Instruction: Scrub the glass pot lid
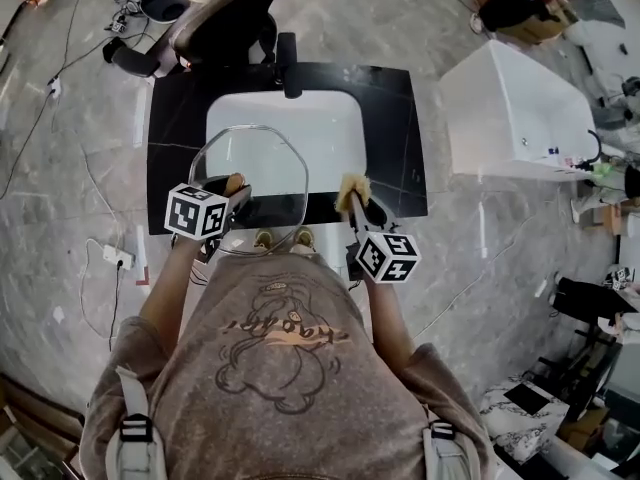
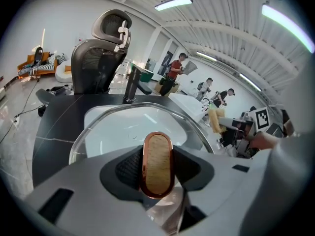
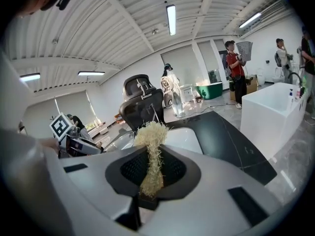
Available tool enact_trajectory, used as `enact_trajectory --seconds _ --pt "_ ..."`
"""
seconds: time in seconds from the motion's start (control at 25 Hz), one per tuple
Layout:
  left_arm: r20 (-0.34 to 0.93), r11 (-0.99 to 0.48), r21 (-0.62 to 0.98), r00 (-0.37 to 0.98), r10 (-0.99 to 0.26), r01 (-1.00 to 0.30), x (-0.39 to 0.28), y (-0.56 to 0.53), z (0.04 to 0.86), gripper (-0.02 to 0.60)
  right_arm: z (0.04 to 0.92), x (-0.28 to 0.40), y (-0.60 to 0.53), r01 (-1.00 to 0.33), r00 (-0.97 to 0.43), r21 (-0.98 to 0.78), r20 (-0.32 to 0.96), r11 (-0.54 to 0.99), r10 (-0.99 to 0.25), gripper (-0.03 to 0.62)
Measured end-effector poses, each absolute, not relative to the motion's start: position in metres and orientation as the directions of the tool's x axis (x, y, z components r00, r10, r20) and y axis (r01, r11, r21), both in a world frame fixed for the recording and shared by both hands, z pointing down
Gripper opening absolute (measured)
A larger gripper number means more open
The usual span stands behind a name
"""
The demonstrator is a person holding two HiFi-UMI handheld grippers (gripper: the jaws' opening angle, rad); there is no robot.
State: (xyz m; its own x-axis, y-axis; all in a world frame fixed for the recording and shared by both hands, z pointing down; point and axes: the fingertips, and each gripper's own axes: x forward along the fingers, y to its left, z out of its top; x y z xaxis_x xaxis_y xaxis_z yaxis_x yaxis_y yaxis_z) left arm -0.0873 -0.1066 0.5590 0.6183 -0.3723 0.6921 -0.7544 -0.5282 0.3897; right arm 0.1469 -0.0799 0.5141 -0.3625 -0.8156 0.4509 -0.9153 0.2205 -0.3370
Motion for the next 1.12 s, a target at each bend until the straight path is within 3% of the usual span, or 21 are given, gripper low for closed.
enact_trajectory --seconds 0.48,0.76,1.12 --pt "0.743 -0.740 0.316 0.640 -0.196 -0.594 -0.043 -0.123 0.566 0.179 0.513 0.144 -0.096 -0.892 -0.435 -0.333 0.449 0.306 -0.780 0.049" --pt "0.780 -0.896 0.235 0.624 -0.057 -0.377 -0.012 -0.119 0.567 0.179 0.515 0.147 -0.095 -0.889 -0.447 -0.325 0.464 0.323 -0.765 0.049" --pt "0.840 -0.986 0.167 0.525 0.138 -0.008 0.009 -0.095 0.585 0.180 0.522 0.145 -0.094 -0.886 -0.456 -0.326 0.474 0.331 -0.753 0.048"
